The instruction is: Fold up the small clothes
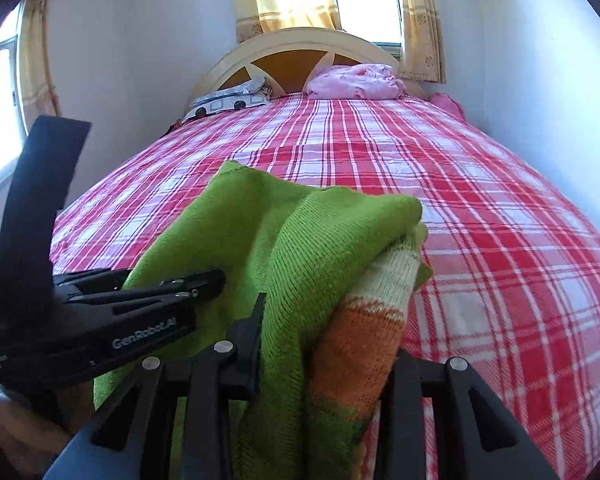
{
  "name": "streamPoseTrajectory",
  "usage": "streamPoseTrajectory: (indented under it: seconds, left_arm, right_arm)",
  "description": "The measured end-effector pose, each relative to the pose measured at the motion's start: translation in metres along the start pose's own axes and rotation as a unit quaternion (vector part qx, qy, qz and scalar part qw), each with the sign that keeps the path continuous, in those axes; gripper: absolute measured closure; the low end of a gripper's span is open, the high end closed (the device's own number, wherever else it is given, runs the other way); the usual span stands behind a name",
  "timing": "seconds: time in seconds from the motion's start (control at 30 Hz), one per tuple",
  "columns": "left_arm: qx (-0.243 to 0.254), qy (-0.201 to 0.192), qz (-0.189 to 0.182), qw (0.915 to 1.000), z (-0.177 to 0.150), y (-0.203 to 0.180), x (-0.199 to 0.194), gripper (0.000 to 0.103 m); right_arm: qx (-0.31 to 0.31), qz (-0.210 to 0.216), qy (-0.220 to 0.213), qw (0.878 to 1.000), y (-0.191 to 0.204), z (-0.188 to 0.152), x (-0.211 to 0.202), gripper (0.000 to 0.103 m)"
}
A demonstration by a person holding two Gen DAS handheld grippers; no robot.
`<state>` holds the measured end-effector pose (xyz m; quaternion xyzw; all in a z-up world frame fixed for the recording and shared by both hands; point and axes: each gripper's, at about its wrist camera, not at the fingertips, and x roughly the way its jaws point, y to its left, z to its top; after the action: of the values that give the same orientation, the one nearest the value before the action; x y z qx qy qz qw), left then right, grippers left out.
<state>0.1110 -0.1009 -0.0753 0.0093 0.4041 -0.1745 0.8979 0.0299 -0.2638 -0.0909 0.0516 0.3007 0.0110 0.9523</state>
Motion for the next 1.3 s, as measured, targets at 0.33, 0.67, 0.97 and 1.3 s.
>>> streamPoseTrajectory:
  seconds: [0.33,0.67,0.97,1.3]
  left_arm:
    - [0.030,-0.019,-0.031,0.9989,-0.011,-0.040,-0.024,0.062]
    - [0.076,-0.034,-0.046,0.9955,-0.009,-0.093,-0.034,0.063]
    - [0.134,-0.038,-0.079,0.9872,-0.001,-0.165,-0.025,0.063]
    - [0.189,-0.038,-0.117,0.9743,0.001,-0.245,-0.010,0.063]
  right_arm:
    - [-0.021,-0.013,0.003,1.000,-0.019,-0.008,-0.052,0.071]
    - [0.009,-0.027,-0.023,0.999,-0.055,-0.019,-0.092,0.071]
    - [0.060,-0.076,-0.061,0.993,-0.111,-0.032,-0.129,0.071]
    - [0.095,-0.145,-0.089,0.981,-0.175,-0.044,-0.162,0.071]
